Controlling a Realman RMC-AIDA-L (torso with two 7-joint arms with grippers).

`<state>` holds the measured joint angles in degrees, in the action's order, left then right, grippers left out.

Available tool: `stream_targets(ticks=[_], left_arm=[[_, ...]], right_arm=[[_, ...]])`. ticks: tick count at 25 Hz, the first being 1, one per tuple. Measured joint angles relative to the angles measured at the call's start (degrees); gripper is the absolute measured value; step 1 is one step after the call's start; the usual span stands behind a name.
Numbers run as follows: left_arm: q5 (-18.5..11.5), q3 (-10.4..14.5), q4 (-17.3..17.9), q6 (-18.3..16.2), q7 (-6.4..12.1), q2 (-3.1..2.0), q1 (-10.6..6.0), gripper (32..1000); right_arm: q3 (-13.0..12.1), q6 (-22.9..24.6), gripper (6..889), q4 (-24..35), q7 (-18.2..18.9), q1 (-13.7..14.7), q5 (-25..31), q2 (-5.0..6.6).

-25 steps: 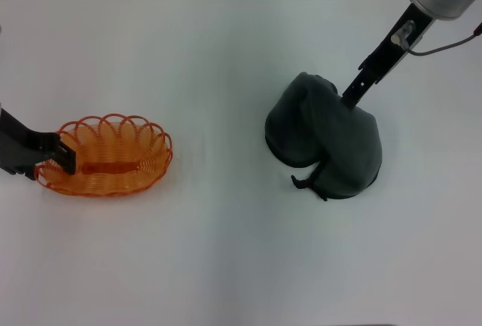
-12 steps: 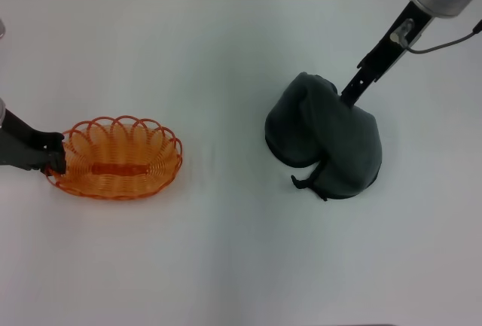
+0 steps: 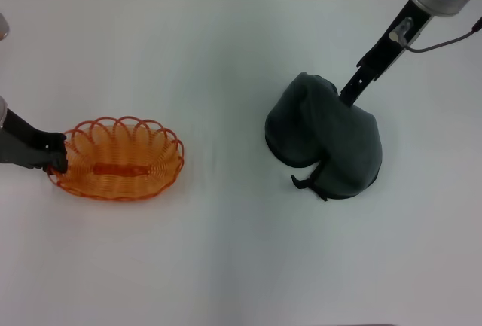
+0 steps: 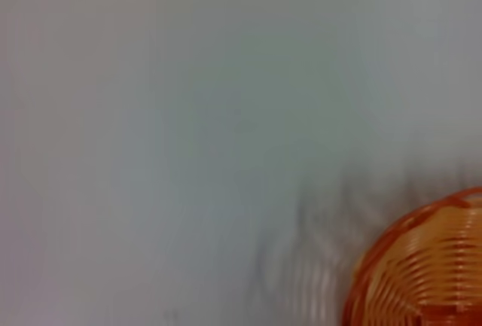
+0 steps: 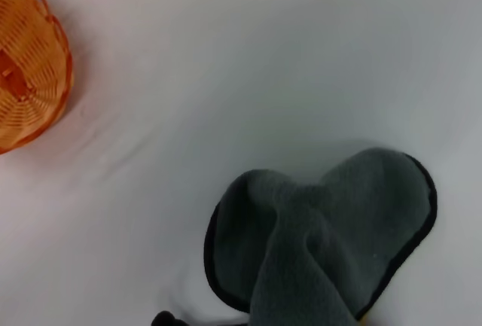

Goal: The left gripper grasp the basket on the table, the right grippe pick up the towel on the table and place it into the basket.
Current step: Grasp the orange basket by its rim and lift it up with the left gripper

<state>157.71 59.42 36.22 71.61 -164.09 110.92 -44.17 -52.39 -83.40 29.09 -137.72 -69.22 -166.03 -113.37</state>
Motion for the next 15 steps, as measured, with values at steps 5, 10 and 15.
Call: stream_targets(ticks=[5,10,15], left_arm=[[-3.10,-0.34,0.27,1.61,1.25,-0.62,0.07,132],[-4.95,-0.38,0.59,2.81,1.17,-1.48,0.14,119],[-4.98,-2.77,0.92,4.17,1.21,-1.73,0.12,115]], right_arm=[[-0.27,0.00,850,0.00,0.00,0.27,-0.06,0.00],[-0.41,0.00,850,0.00,0.00,0.30,-0.08,-0.04],[-0.44,0.00,850,0.00,0.00,0.37,-0.09,-0.07]])
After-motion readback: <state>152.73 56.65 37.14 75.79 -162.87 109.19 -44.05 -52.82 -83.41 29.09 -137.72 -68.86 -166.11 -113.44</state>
